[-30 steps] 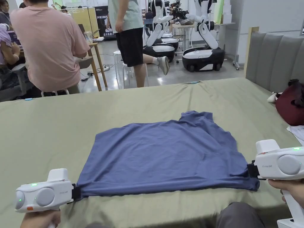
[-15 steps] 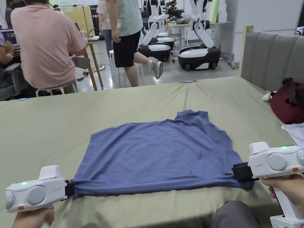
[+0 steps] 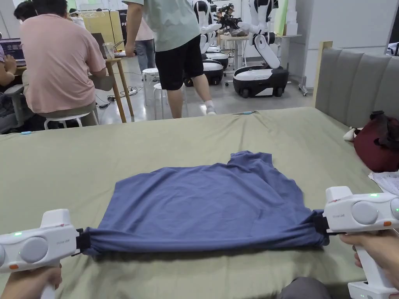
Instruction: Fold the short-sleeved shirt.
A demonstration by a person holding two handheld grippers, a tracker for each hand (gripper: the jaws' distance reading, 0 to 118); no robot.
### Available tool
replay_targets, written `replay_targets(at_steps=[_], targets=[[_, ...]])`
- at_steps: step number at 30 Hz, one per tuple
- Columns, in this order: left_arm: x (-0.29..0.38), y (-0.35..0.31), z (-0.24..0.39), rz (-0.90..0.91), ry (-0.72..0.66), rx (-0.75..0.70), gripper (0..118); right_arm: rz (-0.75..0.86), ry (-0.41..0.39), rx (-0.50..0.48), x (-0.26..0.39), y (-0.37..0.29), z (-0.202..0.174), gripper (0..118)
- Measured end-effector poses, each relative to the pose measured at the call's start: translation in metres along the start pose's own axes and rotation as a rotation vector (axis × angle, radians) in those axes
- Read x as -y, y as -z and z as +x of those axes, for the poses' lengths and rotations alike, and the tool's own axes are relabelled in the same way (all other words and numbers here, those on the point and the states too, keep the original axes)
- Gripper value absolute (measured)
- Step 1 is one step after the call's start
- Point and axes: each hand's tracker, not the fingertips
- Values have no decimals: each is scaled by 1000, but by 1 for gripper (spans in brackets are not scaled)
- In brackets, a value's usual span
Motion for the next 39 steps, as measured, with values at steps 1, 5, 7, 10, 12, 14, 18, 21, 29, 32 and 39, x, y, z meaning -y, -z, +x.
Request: replay_targets(at_steps=[1, 5, 7, 10, 12, 14, 18, 21, 29, 32, 39], targets=[[-10, 0, 1, 12, 5, 3, 4, 28, -1, 8, -9, -1, -1, 8], [-45, 6, 4, 68, 20, -5, 4, 82, -18, 17, -49, -4, -6, 8], [-62, 16, 4, 80, 19, -1, 4, 87, -19, 24, -71, 4, -6, 8], [-81, 44, 5, 76, 30, -13, 4, 92, -28, 40, -100, 25, -10, 8], [-90, 68, 6, 61, 43, -21, 4, 87, -40, 52, -118, 46, -14, 8], [-96, 96, 6, 39, 52, -33, 4, 71, -57, 63, -131, 73, -16, 8], [-94, 152, 5, -46, 97, -59, 4, 5, -104, 84, -141, 130, -22, 8], [-83, 179, 6, -111, 123, -76, 4, -72, -121, 120, -132, 167, -17, 19], [-73, 159, 6, -31, 120, -77, 118, 41, -116, 135, -111, 147, -8, 118], [-74, 134, 1, 20, 100, -52, 110, 7, -97, 132, -114, 125, -8, 117], [-55, 94, 8, -16, 79, -89, 0, -7, -77, 130, -99, 88, -16, 0]])
